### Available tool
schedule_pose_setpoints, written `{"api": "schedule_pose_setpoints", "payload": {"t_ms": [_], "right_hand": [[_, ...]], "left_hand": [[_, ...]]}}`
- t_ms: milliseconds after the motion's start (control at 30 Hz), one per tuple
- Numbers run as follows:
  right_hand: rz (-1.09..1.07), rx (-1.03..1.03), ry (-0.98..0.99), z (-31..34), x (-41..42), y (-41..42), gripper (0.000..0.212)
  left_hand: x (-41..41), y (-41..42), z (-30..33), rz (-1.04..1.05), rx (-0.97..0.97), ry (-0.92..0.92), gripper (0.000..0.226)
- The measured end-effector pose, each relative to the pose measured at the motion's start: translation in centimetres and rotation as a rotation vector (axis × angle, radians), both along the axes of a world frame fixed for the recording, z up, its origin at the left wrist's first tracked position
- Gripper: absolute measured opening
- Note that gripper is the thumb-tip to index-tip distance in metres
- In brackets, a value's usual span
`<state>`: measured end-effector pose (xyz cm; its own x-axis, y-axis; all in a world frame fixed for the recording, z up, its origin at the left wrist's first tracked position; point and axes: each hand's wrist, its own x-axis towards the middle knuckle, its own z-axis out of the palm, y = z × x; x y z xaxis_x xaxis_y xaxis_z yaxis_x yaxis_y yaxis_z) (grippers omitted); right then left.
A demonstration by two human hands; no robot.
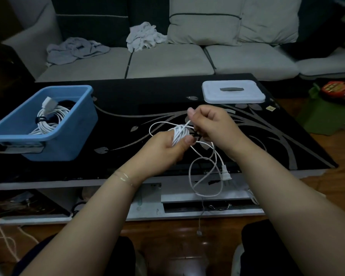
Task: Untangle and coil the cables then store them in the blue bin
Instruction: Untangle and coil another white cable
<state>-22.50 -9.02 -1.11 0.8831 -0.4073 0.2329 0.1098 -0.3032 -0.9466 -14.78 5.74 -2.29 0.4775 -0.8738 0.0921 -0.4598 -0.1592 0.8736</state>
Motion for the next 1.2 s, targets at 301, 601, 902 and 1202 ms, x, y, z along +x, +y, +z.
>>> {"api": "schedule_pose_setpoints", "payload": {"t_ms": [301,601,902,1202], "right_hand": [[0.008,0.067,0.082,-1.0,0.9,-0.6,0.033],[-0.059,0.089,-0.001,-2.6,2.4,1.5,0.025],[0.008,-0.130,0.143,-3.8,2.7,3.9,0.016],[0.120,-0.330,0.276,-3.4,1.9,3.8,0.026]], "left_hand": [[0.4,0.5,0.4,-0.013,-0.207,0.371,0.060],[0.7,0.6,0.5,-0.197,-0.322,0.828,0.068],[1.7,1.0,1.3,-0.026,-0.630,1.095,0.059],[1.8,1.0,1.6,0.097,-0.698,1.060,0.040]]}}
